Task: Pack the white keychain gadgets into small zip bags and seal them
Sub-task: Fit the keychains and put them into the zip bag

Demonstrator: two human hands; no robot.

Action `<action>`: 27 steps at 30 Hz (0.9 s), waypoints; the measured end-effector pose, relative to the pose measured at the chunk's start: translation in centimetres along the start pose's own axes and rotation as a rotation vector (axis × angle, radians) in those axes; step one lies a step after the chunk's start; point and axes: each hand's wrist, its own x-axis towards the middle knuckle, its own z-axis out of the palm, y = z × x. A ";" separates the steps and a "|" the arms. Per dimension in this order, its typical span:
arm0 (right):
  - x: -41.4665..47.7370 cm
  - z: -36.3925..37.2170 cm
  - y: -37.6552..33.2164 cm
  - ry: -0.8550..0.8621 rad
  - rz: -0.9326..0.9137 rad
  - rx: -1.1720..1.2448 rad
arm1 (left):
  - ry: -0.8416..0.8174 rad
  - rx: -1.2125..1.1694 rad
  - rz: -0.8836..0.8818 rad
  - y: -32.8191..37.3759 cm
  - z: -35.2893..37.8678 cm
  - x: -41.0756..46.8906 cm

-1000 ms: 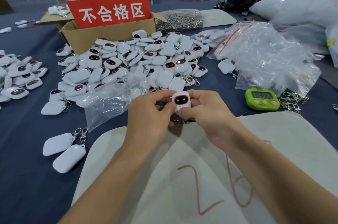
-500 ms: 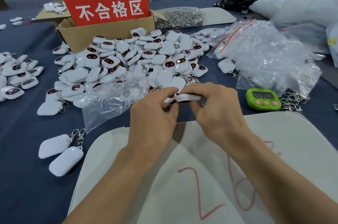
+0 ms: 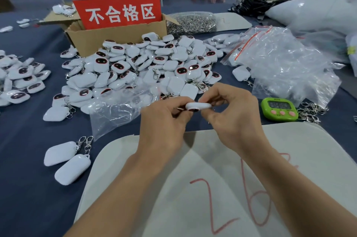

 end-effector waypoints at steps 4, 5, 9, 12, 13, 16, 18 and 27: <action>0.4 0.2 0.4 -0.010 0.049 0.057 | 0.085 0.062 0.074 0.0 0.3 -0.3; 0.5 0.2 0.4 -0.019 0.094 0.151 | 0.092 0.066 0.083 0.2 0.2 -0.4; 0.8 0.1 0.6 -0.193 0.384 0.642 | 0.047 0.103 0.205 0.5 0.1 -0.4; 1.1 -0.2 0.5 -0.288 0.558 0.806 | 0.064 0.027 0.139 0.3 -0.1 -0.2; 1.3 -0.4 0.4 -0.286 0.568 0.752 | 0.075 0.022 0.138 0.1 -0.2 -0.2; 1.3 -0.5 0.5 -0.196 0.473 0.427 | 0.087 0.076 0.159 0.1 -0.2 -0.2; 1.2 -0.7 0.6 -0.138 0.390 0.358 | 0.084 0.057 0.142 0.3 0.1 -0.4; 1.0 -0.9 0.5 -0.209 0.433 0.406 | 0.009 0.006 0.102 0.5 0.1 0.0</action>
